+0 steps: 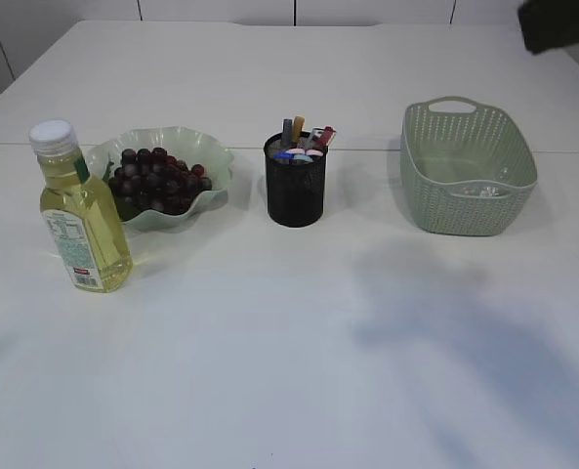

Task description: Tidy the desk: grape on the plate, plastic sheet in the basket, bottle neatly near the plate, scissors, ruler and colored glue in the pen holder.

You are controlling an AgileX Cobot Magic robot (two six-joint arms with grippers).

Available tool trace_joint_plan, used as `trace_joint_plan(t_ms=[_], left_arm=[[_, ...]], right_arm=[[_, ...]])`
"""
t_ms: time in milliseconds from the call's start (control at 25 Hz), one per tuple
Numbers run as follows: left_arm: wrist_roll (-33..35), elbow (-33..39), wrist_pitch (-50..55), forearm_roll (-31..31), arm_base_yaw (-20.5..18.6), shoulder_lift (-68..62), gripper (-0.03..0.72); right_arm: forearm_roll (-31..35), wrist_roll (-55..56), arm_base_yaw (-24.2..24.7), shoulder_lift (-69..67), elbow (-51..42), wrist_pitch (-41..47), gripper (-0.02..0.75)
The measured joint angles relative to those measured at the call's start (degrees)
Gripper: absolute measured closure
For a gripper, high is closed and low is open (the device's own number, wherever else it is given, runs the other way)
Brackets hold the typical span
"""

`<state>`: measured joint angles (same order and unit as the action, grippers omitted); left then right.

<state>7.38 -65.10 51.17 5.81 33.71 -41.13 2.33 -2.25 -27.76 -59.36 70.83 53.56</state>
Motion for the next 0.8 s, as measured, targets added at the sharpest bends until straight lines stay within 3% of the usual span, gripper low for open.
trace_joint_plan(t_ms=[280, 800], left_arm=[[0.0, 10.6, 0.6, 2.1, 0.0, 12.2, 0.252], [0.0, 23.9, 1.1, 3.7, 0.0, 30.9, 0.252]], right_arm=[[0.0, 1.0, -1.9, 14.6, -12.7, -1.0, 0.311], [2.6, 1.5, -1.9, 42.0, -31.3, 0.2, 0.311]])
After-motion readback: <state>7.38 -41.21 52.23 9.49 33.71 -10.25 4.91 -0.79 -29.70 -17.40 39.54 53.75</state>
